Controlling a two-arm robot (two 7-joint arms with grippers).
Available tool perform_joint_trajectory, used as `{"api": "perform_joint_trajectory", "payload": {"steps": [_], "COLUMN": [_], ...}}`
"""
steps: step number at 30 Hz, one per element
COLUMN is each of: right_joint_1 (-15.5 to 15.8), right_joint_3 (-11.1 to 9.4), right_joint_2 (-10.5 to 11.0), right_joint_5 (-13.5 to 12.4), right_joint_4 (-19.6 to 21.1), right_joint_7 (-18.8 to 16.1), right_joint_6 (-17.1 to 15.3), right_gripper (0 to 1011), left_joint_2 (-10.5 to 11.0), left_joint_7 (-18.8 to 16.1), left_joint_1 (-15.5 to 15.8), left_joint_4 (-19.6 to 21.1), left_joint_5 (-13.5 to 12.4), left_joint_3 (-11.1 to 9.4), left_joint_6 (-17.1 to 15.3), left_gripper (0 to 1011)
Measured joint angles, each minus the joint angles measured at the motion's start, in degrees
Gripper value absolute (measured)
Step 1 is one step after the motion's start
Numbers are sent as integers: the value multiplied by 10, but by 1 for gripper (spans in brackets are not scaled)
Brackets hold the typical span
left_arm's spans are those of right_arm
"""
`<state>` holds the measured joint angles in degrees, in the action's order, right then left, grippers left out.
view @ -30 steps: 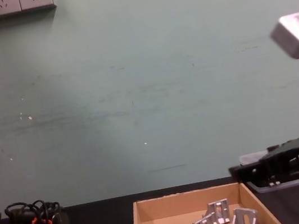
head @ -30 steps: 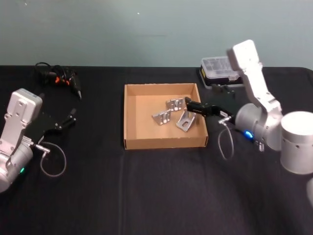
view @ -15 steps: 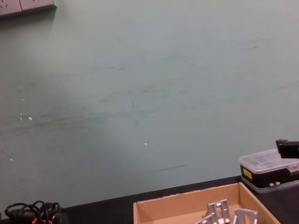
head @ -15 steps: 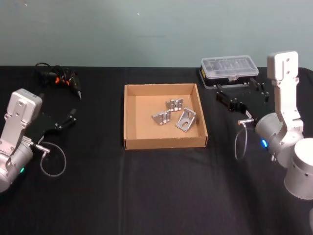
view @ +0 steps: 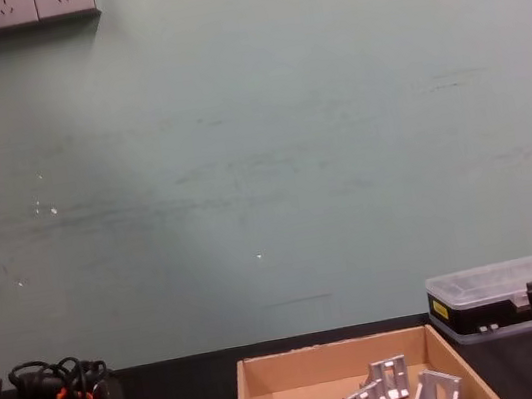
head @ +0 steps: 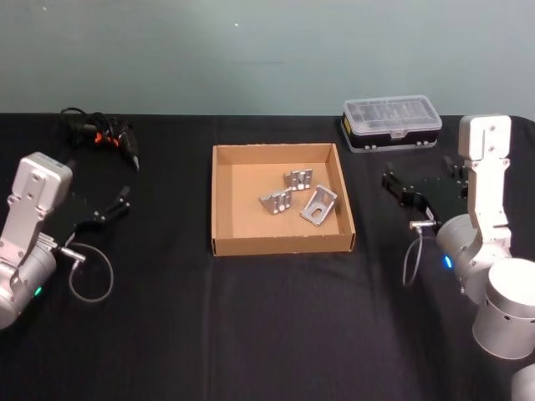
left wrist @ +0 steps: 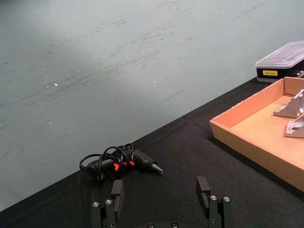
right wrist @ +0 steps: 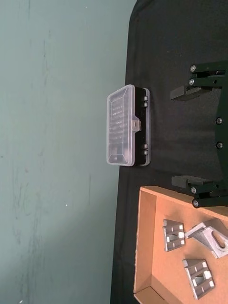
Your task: Use one hand to pick up the angle iron from the table and place it into the box.
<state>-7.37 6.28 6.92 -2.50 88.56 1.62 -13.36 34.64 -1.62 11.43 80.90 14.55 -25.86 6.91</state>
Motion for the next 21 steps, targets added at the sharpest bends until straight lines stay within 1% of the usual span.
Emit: {"api": "perform_joint_trajectory", "payload": {"steps": [1, 4, 21], "right_joint_1": [0, -4, -3], "right_joint_3": [0, 0, 1], "right_joint_2": [0, 0, 1], "right_joint_5": [0, 0, -1], "right_joint_4": [0, -6, -3], "right_joint_7": [0, -16, -12], "right_joint_6": [0, 0, 0], "right_gripper": [1000, 1000, 1000], "left_joint_2": [0, 0, 0], "left_joint_7": [0, 0, 0], "left_joint_1": [0, 0, 0], "left_joint_4": [0, 0, 0], "left_joint_5": [0, 0, 0], "left_joint_3": [0, 0, 0], "left_joint_6": [0, 0, 0], "left_gripper": [1000, 1000, 1000]}}
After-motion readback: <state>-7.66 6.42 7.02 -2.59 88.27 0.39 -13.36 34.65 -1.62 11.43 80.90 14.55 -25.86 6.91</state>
